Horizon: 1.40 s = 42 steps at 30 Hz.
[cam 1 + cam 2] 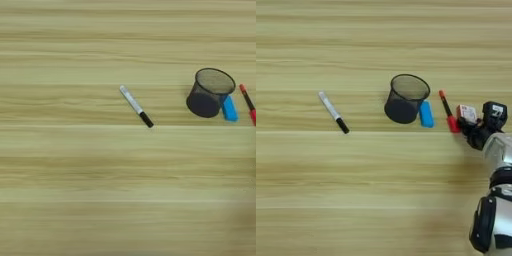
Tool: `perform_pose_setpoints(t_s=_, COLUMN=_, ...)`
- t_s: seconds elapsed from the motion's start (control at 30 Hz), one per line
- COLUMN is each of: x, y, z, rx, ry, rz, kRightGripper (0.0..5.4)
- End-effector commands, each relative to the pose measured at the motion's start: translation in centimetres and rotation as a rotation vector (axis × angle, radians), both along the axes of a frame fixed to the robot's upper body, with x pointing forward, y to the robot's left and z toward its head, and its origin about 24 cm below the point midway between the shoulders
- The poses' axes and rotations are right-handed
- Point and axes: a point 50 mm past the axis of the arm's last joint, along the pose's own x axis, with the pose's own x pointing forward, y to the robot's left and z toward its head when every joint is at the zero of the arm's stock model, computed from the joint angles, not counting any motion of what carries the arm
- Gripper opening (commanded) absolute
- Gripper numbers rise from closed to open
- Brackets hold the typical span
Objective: Move the objects on the table
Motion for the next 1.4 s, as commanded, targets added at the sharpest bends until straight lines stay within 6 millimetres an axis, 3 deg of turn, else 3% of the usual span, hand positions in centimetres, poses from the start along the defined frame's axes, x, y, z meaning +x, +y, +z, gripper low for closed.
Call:
perform_pose_setpoints(t_s=0.03, x=1.9, y=-1.2, z=5.1, rx=-0.102, ry=-0.146, rz=0.012, kRightGripper=2.10)
perform_pose_setpoints(t_s=0.73, x=1.9, y=-1.1, z=4.8, rx=-0.114, ry=-0.136, rz=0.023, kRightGripper=2.10)
perform_pose_setpoints(t_s=0.77, x=1.9, y=-1.1, z=4.8, rx=-0.115, ry=-0.136, rz=0.024, kRightGripper=2.46)
perform_pose_setpoints(t_s=0.93, x=1.9, y=-1.1, z=5.0, rx=-0.127, ry=-0.143, rz=0.029, kRightGripper=3.04)
perform_pose_setpoints(t_s=1.0, x=2.0, y=-0.9, z=5.1, rx=-0.133, ry=-0.151, rz=0.037, kRightGripper=3.04)
perform_pose_setpoints(t_s=1.4, x=2.0, y=0.1, z=6.9, rx=-0.182, ry=-0.224, rz=0.073, kRightGripper=4.47)
